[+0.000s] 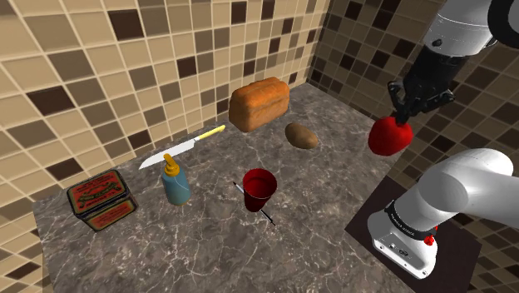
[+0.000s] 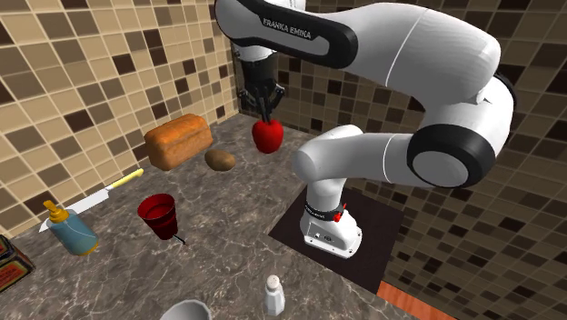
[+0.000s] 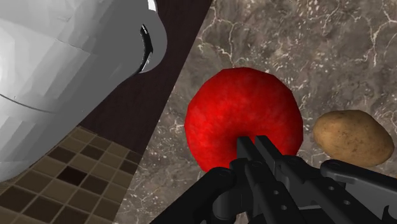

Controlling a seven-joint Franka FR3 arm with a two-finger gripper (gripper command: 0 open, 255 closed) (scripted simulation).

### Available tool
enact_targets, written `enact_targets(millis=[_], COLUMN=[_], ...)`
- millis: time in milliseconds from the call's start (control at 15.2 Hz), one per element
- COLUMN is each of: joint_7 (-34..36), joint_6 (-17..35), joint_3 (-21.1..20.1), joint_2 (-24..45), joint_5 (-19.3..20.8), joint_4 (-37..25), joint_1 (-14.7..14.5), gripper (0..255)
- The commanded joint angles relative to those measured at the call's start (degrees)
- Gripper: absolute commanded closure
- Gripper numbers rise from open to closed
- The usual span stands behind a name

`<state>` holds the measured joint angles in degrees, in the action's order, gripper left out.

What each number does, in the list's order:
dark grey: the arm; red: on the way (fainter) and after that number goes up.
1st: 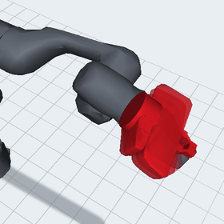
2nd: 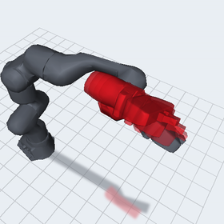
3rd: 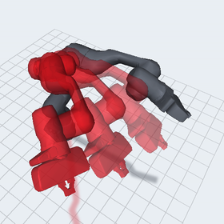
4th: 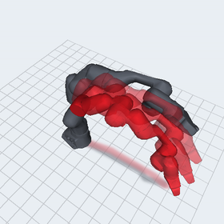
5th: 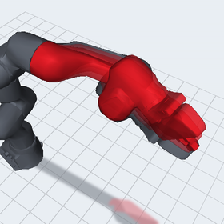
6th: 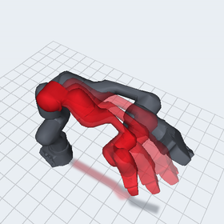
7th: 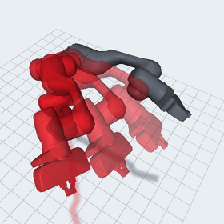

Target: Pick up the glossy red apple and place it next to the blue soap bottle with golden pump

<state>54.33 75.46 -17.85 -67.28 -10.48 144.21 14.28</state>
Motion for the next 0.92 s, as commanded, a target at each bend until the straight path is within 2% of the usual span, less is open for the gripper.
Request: enact_targets(millis=[0,792,858], joint_7=[0.1,-0.1,1.1], joint_6=[-1.2,-7.2,-6.9], joint_3=[0.2,1.7,0.2], joint_2=[0.9,5.9,6.9], joint_5=[0.3,2.1,0.8], joint_4=[-2.1,-13.2,-14.0], joint_1=[0.2,1.5,1.7], gripper=[255,255,255])
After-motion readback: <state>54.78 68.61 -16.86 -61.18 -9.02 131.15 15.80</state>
